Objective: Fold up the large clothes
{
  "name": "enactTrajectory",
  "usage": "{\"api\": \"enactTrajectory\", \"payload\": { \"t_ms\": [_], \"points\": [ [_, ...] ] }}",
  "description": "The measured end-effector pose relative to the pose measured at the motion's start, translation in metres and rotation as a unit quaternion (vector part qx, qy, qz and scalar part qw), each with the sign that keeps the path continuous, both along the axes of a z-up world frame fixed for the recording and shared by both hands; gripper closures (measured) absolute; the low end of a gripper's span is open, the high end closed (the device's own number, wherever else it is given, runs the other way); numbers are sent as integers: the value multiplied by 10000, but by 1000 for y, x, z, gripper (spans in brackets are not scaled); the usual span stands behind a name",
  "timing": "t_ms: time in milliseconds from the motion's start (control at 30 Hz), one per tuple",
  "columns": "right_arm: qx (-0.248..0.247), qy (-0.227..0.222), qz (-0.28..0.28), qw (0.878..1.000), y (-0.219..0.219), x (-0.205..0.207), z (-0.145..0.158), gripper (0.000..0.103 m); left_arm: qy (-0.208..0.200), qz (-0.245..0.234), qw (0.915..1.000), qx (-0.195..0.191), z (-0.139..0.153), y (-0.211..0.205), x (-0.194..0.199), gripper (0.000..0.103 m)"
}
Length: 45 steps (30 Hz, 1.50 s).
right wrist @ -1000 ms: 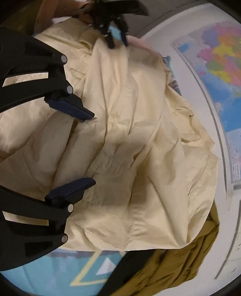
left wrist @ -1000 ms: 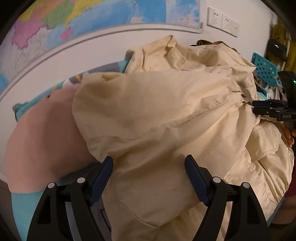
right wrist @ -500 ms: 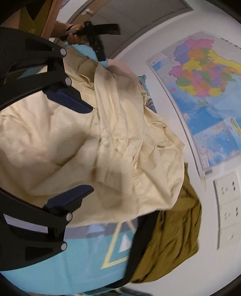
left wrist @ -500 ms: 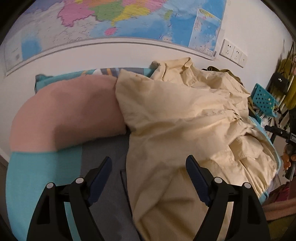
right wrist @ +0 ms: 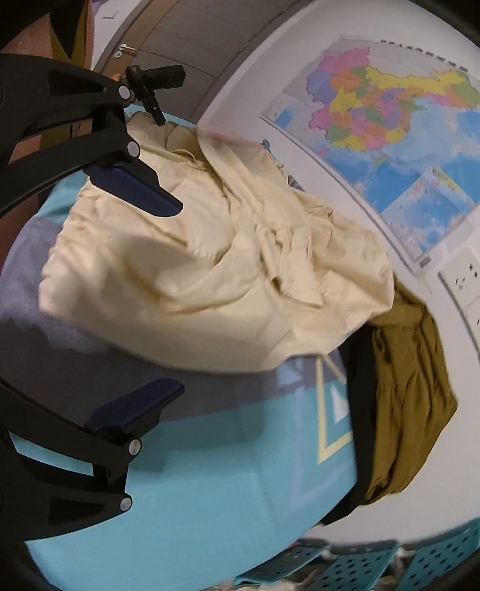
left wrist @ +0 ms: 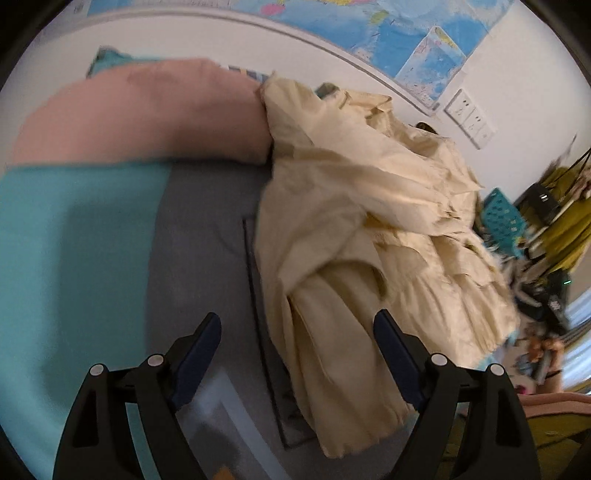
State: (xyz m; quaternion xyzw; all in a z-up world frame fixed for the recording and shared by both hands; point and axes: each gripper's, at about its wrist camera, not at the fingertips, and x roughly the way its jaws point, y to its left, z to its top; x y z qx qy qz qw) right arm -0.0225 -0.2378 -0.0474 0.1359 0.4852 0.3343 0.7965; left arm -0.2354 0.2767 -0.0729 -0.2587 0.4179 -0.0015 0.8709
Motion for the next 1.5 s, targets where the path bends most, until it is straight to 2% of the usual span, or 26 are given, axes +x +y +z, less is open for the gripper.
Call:
{"api": "enactTrajectory", "payload": {
  "t_ms": [267,333,433,467,600,667,733,800,833,867,933,1033,1233,1300,1500],
  "points": [
    [130,386,582,9975,19,-14,-23,11,-74,-557,9979,-314,-2,-24,-9,15],
    [157,331,700,9969,26,-18,-24,11,-96,-663,9972,-330,-2,-31,-9,13],
    [255,363,878,9951,34,-23,-24,11,-136,-858,9946,-576,-4,-39,-8,10],
    [306,380,971,9941,37,-25,-24,11,-152,-901,9940,-599,-5,-42,-8,7],
    [390,298,1134,9923,47,-29,-26,11,-199,-1018,9932,-529,-5,-52,-2,7],
    [480,311,1152,9917,54,-28,-29,19,-227,-1002,9934,-509,-5,-55,3,8],
    [503,317,1181,9912,60,-28,-30,34,-215,-856,9950,-471,-4,-58,8,20],
    [759,490,1160,9891,60,-26,-34,50,-135,-557,9974,-427,-5,-55,11,47],
    [934,600,1115,9875,57,-24,-36,62,-101,-380,9982,-460,-6,-51,12,56],
    [1080,656,1084,9860,54,-24,-36,73,-13,-215,9987,-456,-7,-46,12,71],
    [1259,614,1037,9847,50,-26,-30,79,14,-98,9979,-648,-5,-38,10,80],
    [1599,280,1248,9788,48,-38,-3,84,-155,-107,9949,-994,4,-26,1,86],
    [1699,-251,1495,9737,42,-61,42,86,-556,-273,9925,-1059,41,-15,-22,89],
    [1752,-292,1530,9721,38,-66,48,86,-664,-353,9918,-1035,54,-11,-33,89],
    [1798,-283,1531,9713,34,-74,51,86,-686,-557,9913,-978,61,-10,-38,89]
  ]
}}
